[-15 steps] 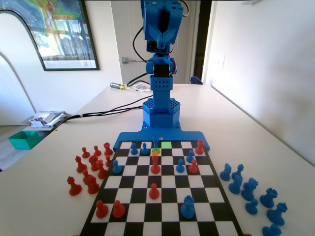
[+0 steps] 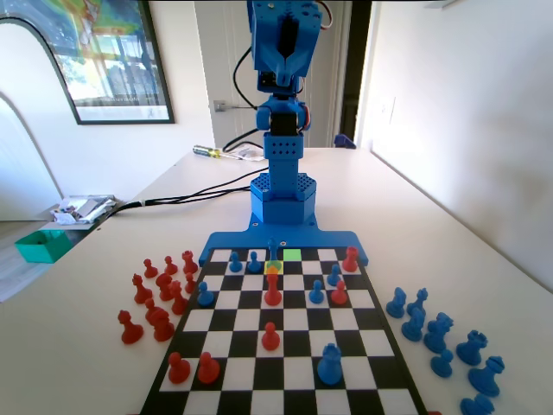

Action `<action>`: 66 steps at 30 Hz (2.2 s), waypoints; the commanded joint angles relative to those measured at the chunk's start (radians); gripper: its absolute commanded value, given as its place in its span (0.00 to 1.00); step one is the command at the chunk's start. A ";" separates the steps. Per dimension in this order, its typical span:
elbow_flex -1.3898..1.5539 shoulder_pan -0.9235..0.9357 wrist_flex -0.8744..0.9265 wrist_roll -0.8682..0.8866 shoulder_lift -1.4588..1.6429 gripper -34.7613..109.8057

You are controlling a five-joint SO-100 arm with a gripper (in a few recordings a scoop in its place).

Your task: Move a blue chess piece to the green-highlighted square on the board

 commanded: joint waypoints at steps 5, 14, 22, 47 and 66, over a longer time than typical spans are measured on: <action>0.008 0.008 -0.018 0.000 0.003 0.25; 0.008 0.008 -0.018 -0.002 0.003 0.25; -0.080 -0.041 -0.026 0.003 -0.043 0.25; -0.399 0.040 0.175 -0.876 -0.824 0.25; 0.052 0.104 -0.328 -0.951 -1.037 0.32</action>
